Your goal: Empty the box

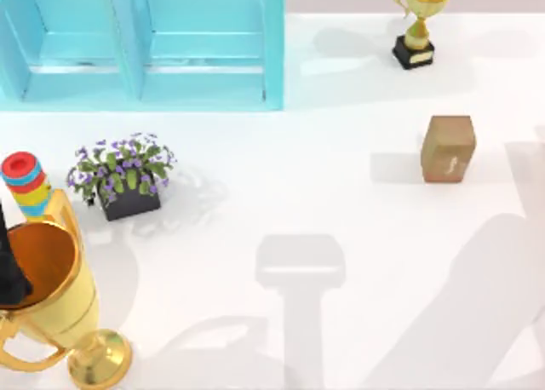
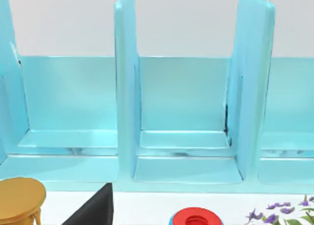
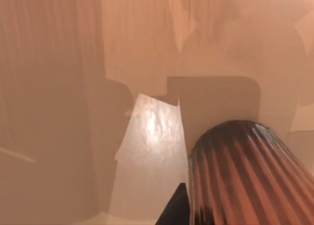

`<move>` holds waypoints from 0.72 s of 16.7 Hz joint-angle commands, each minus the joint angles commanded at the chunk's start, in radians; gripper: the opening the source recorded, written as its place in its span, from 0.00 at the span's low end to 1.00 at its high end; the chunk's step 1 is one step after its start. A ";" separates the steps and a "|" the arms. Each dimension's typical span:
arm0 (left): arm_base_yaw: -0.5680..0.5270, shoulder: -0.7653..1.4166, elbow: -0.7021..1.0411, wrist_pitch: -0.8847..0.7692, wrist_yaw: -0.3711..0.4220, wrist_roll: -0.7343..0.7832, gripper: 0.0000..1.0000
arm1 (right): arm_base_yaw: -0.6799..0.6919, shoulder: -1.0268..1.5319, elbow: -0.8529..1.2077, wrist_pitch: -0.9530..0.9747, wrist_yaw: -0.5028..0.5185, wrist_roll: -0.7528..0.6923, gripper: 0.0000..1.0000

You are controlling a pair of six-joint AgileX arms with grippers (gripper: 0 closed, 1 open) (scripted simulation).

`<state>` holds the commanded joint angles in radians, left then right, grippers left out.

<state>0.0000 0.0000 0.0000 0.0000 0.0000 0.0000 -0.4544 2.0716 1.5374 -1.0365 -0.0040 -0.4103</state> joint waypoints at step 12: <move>0.000 0.000 0.000 0.000 0.000 0.000 1.00 | 0.011 -0.126 0.161 -0.165 0.012 0.031 0.00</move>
<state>0.0000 0.0000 0.0000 0.0000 0.0000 0.0000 -0.4430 1.9452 1.6980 -1.2018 0.0076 -0.3793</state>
